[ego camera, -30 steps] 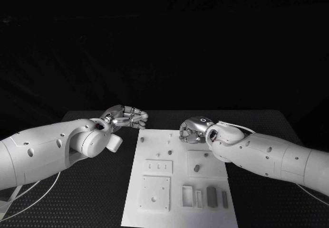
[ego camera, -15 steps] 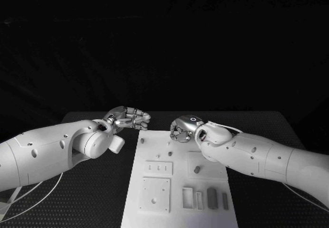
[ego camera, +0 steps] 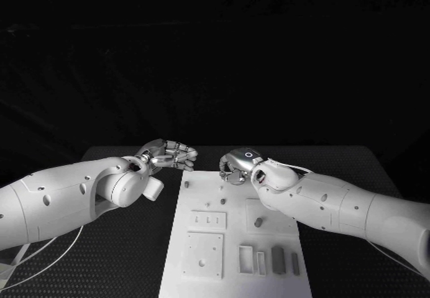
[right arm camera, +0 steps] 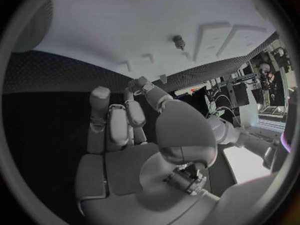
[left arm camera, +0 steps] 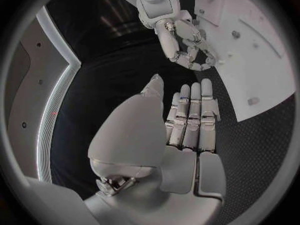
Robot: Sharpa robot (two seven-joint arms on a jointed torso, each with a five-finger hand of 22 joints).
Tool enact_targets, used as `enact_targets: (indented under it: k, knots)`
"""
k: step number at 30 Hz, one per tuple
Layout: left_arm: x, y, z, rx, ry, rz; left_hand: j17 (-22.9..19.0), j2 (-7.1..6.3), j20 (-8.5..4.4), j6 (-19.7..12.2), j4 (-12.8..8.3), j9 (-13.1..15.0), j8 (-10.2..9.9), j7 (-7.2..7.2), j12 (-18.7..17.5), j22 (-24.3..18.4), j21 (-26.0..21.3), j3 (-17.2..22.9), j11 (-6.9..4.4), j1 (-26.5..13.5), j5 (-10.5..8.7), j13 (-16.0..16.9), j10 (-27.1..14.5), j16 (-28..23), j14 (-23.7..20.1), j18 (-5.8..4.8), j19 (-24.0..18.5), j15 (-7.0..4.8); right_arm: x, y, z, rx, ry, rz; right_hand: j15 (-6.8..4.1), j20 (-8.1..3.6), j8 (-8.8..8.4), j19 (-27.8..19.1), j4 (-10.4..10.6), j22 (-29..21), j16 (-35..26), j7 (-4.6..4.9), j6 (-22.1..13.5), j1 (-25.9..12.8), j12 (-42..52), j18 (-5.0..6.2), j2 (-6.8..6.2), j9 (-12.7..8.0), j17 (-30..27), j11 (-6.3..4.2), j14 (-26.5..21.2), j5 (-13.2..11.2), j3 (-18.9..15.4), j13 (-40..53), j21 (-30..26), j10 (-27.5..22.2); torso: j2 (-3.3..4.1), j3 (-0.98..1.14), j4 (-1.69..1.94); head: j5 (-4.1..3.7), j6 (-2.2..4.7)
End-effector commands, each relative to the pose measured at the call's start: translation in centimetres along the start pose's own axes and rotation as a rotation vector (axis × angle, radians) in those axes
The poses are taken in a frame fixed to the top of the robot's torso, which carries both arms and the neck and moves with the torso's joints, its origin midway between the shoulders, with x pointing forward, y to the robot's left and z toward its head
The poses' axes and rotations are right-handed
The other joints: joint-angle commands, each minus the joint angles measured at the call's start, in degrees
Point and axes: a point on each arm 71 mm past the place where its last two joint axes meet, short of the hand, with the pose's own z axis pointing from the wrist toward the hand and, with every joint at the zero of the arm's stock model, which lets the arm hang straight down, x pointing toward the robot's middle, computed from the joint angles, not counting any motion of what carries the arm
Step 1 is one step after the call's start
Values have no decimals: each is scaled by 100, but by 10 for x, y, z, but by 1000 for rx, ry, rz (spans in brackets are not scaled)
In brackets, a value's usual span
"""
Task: Assemble the parts on the task board
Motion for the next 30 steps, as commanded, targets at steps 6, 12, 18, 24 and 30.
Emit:
enact_targets:
  k: [6, 12, 18, 24, 30]
  knots:
    - [2, -3, 1, 16, 15, 2, 10, -2, 15, -38, 1, 2, -22, 123, -29, 6, -28, -46, 25, -53, -35, 9, -17, -35, 15, 70, 24, 3, 1, -1, 0, -6, -5, -31, -25, -39, 12, 7, -4, 114, 14, -10, 141, 43, -15, 248, 12, 169, -4, -18, 2, 11, 41, 7, 32, 43, 10, 7, -12, 33, -38]
    - [2, -3, 2, 16, 11, 3, 15, -9, 19, -37, 0, 5, -21, 121, -33, 4, -39, -49, 25, -59, -35, 13, -15, -52, 0, 66, 9, 9, 2, -2, 0, 4, 7, -38, -25, -40, 13, 8, -4, 113, 13, -11, 143, 42, -22, 248, 9, 171, -9, -18, 1, 11, 45, 4, 36, 42, 19, 6, -25, 58, -47]
    - [2, -4, 2, 17, 12, 4, 18, -9, 22, -37, 0, 7, -21, 121, -36, 3, -45, -47, 24, -59, -35, 15, -15, -61, -8, 65, 2, 13, 3, -1, 0, 2, 16, -38, -26, -40, 15, 11, -4, 113, 15, -12, 147, 41, -20, 248, 7, 175, -9, -19, 3, 11, 50, 9, 40, 48, 18, 7, -14, 89, -62]
    - [3, -5, 2, 20, 12, 5, 20, -10, 23, -37, -1, 8, -20, 121, -37, 3, -47, -46, 24, -59, -35, 17, -15, -65, -11, 65, -1, 14, 6, 0, 0, 7, 31, -30, -26, -39, 15, 12, -3, 112, 13, -12, 149, 39, -23, 248, 7, 178, -15, -20, 1, 11, 52, 9, 43, 50, 20, 3, -8, 122, -89]
    - [2, -7, 2, 23, 11, 6, 23, -12, 24, -38, -2, 9, -21, 121, -40, 3, -51, -46, 25, -57, -35, 18, -15, -71, -15, 64, -5, 16, 7, 0, 0, 8, 39, -29, -27, -39, 14, 14, -1, 111, 15, -12, 147, 35, -13, 248, 12, 180, -13, -20, 3, 11, 57, 22, 47, 61, 20, 1, -17, 141, -125]
